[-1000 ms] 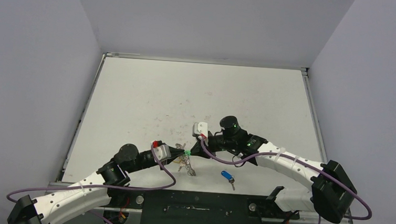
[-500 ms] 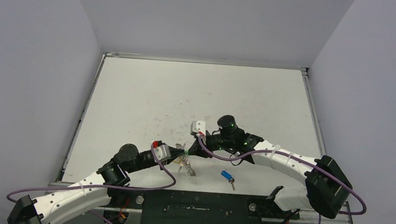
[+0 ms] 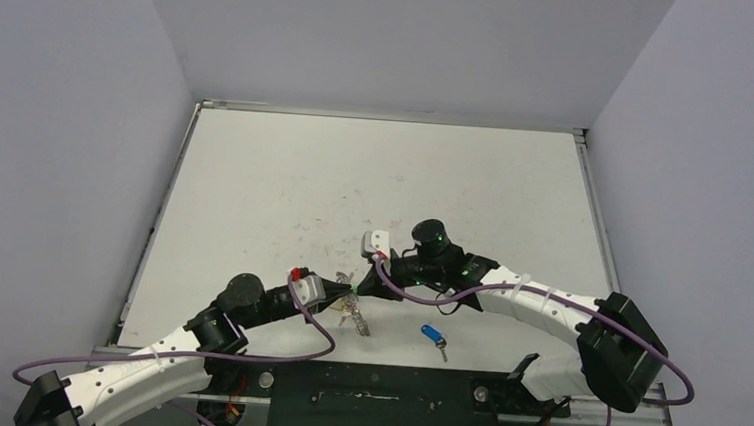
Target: Put the keys on the keyring
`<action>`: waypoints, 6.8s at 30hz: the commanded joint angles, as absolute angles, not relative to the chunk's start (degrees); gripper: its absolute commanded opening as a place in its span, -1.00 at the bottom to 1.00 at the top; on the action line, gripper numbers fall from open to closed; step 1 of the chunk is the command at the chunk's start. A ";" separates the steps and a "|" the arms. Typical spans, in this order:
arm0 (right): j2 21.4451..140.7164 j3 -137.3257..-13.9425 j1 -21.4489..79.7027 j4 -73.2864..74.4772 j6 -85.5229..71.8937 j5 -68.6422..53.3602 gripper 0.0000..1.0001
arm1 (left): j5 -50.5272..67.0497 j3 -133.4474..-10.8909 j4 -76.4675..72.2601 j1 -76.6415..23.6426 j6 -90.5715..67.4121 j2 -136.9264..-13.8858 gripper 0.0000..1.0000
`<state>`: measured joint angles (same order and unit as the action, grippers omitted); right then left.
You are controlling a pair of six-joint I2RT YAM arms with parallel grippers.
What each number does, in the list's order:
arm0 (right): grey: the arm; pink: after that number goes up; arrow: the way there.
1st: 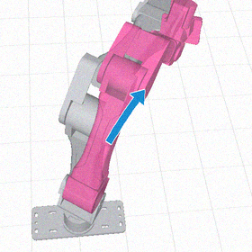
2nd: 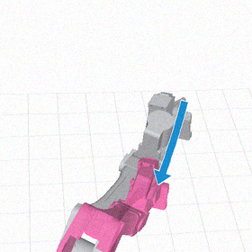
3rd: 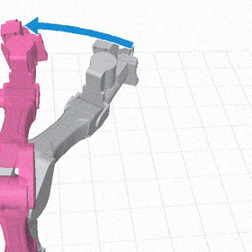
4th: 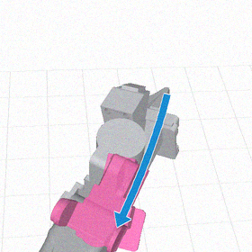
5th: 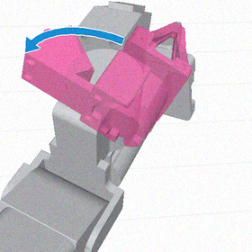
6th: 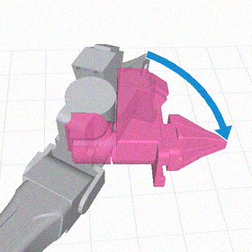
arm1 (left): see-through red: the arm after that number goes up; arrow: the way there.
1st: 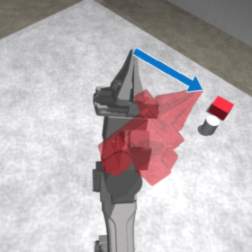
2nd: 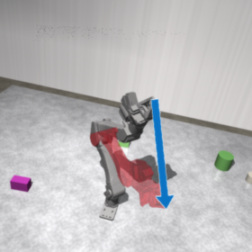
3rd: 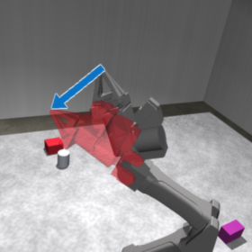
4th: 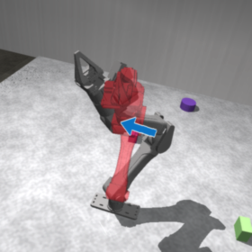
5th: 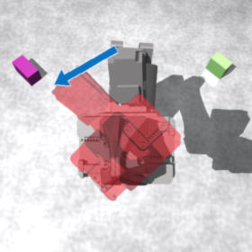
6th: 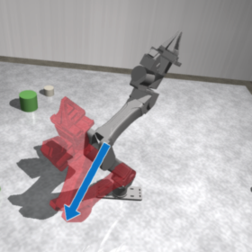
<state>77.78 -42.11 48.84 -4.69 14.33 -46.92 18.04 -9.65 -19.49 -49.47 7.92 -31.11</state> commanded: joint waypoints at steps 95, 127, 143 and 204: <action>72.16 -34.26 50.19 -23.99 9.06 -44.08 -0.48 | 18.63 -9.75 -21.60 -49.75 7.29 -28.20 -1.00; 72.62 -38.77 51.59 -16.09 12.95 -44.47 -1.00 | 18.81 -9.27 -22.41 -49.75 7.11 -28.28 -1.00; 74.17 -50.30 49.68 20.06 18.31 -28.48 -1.00 | 14.31 -10.88 -18.09 -49.80 4.79 -28.12 0.10; 66.44 -20.76 31.35 -6.58 -37.32 -18.14 0.71 | -2.28 -18.55 0.79 -42.13 -54.04 -59.78 0.06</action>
